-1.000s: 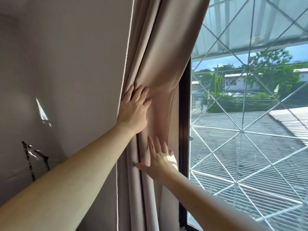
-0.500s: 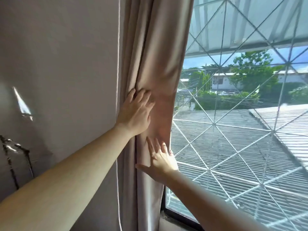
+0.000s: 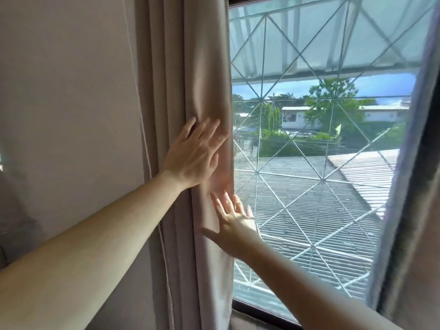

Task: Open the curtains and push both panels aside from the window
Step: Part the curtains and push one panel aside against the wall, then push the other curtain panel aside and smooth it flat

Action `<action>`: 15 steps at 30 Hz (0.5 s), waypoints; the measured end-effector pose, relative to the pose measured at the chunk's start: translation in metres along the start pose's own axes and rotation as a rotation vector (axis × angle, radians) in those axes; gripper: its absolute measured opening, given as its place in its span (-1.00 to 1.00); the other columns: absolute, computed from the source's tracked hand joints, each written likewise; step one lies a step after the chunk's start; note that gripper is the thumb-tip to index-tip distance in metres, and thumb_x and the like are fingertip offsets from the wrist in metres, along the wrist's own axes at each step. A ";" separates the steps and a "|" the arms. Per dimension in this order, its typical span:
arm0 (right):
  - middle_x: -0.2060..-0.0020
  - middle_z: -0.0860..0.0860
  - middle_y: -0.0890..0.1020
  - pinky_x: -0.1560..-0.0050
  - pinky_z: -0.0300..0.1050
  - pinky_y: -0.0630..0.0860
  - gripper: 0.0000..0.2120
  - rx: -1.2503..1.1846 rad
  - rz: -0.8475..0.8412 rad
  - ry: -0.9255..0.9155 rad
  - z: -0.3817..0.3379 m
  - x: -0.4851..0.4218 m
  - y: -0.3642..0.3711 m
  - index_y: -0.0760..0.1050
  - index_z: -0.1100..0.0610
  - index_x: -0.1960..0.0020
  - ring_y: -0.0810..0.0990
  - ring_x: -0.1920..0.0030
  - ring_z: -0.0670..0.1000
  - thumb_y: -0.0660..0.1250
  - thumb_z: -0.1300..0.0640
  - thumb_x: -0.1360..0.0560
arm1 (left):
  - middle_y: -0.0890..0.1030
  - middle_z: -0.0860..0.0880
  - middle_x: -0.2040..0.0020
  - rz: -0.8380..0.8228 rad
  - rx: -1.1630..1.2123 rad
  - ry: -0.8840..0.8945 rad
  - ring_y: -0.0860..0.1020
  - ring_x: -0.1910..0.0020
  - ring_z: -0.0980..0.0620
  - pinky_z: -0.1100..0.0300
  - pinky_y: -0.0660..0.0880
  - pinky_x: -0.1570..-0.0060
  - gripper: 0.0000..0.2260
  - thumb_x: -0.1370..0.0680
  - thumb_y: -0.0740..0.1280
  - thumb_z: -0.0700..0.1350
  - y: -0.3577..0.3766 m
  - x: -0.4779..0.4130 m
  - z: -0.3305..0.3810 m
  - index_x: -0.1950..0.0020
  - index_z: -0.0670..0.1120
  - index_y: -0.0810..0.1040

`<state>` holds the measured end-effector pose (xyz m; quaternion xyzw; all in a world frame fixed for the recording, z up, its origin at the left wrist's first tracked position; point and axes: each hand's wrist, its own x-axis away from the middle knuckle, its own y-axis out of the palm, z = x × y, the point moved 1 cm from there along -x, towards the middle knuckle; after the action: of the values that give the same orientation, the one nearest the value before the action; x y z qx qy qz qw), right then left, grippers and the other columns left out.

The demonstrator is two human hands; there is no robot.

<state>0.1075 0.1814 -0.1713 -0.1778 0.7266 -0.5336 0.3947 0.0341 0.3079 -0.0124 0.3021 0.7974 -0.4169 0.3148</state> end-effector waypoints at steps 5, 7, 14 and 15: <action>-0.73 0.07 -0.22 -0.65 0.40 -0.17 -0.03 0.029 -0.004 0.040 0.042 0.033 -0.029 -0.36 -0.14 -0.69 -0.24 -0.71 0.24 0.02 -0.56 -0.55 | 0.11 -0.12 -0.78 -0.021 0.038 0.025 0.09 -0.78 -0.13 -0.21 -0.05 -0.75 -0.42 -0.74 0.01 0.18 -0.015 -0.019 0.042 -0.77 0.12 0.06; -0.73 0.09 -0.21 -0.65 0.40 -0.19 -0.05 0.062 0.005 0.044 0.058 0.047 -0.038 -0.36 -0.14 -0.69 -0.24 -0.71 0.24 0.02 -0.55 -0.56 | 0.09 -0.12 -0.79 -0.019 0.063 0.031 0.09 -0.78 -0.14 -0.20 -0.09 -0.74 -0.42 -0.75 0.01 0.20 -0.021 -0.027 0.058 -0.77 0.12 0.05; -0.74 0.10 -0.17 -0.65 0.40 -0.19 -0.06 0.093 0.054 0.091 0.109 0.098 -0.069 -0.34 -0.14 -0.70 -0.22 -0.71 0.23 0.04 -0.54 -0.56 | 0.10 -0.09 -0.79 -0.024 0.133 0.088 0.11 -0.78 -0.13 -0.20 0.02 -0.76 -0.43 -0.76 0.01 0.23 -0.047 -0.053 0.120 -0.77 0.15 0.05; -0.74 0.08 -0.17 -0.65 0.40 -0.18 -0.05 0.091 0.064 0.108 0.116 0.107 -0.073 -0.33 -0.15 -0.70 -0.22 -0.71 0.22 0.05 -0.54 -0.55 | 0.09 -0.09 -0.79 -0.023 0.150 0.103 0.11 -0.77 -0.13 -0.21 0.05 -0.75 -0.43 -0.76 0.01 0.24 -0.050 -0.057 0.129 -0.77 0.15 0.06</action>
<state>0.1177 0.0082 -0.1593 -0.1072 0.7272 -0.5618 0.3796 0.0647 0.1612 -0.0041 0.3365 0.7824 -0.4632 0.2451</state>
